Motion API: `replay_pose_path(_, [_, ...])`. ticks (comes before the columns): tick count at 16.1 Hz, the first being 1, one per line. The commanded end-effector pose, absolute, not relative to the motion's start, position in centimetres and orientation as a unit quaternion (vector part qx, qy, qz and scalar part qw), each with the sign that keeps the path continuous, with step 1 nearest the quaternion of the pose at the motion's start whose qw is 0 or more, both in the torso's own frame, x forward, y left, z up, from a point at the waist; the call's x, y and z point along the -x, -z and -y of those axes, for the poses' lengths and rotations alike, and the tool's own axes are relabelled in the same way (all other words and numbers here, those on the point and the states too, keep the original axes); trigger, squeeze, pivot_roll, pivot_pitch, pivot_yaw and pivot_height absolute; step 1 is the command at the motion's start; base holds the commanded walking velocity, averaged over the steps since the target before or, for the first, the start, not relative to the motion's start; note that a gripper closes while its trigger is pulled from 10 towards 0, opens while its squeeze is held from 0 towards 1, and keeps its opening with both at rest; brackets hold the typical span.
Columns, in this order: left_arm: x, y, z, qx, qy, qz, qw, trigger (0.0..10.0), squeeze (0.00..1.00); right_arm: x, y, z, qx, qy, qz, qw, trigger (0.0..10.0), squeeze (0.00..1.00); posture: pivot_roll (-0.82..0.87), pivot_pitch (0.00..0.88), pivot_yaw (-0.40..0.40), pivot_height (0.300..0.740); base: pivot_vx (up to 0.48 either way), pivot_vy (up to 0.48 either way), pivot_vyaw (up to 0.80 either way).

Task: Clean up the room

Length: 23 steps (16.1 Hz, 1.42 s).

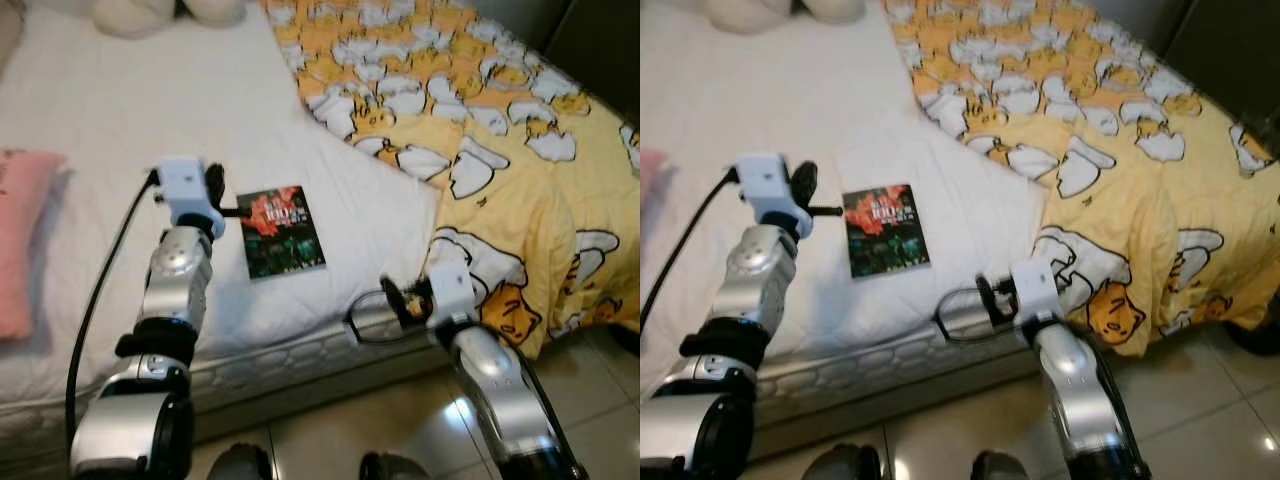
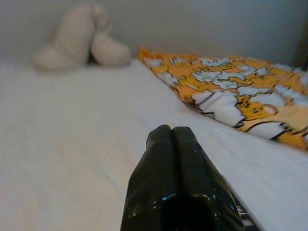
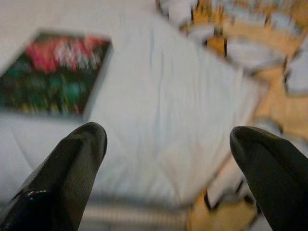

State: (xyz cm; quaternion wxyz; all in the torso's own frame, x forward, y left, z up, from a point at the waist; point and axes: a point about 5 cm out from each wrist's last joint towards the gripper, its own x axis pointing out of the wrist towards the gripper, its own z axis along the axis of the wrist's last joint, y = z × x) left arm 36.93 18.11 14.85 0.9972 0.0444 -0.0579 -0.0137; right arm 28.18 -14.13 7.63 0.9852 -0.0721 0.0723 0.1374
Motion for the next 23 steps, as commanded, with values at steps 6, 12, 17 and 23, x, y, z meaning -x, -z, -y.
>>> replay_pose_path(6, [-35.1,-11.7,-17.4,-0.173,-0.037,0.023,0.984,10.0,1.00,-30.3,-9.1,12.4,0.033,-0.135,-0.029,0.990,10.0,1.00,-0.01,0.021,-0.047,0.740,0.000,0.000,0.00])
replay_pose_path(12, [-33.4,-9.4,-14.9,-0.147,-0.015,-0.008,0.989,10.0,1.00,-30.3,-8.1,13.3,0.039,-0.095,-0.041,0.994,10.0,1.00,0.00,0.015,0.000,0.740,0.000,-0.308,0.48])
replay_pose_path(17, [-34.6,-10.3,-13.9,-0.150,0.009,-0.011,0.989,10.0,1.00,-30.3,-8.2,13.5,0.031,-0.074,-0.025,0.996,10.0,1.00,-0.03,0.000,0.033,0.740,0.000,-0.453,0.69])
replay_pose_path(23, [-34.9,-10.4,-12.7,-0.145,0.064,-0.003,0.987,10.0,0.00,-29.8,-8.7,14.1,0.076,-0.063,0.001,0.995,10.0,0.00,-0.07,0.000,0.048,0.740,0.044,-0.217,0.32])
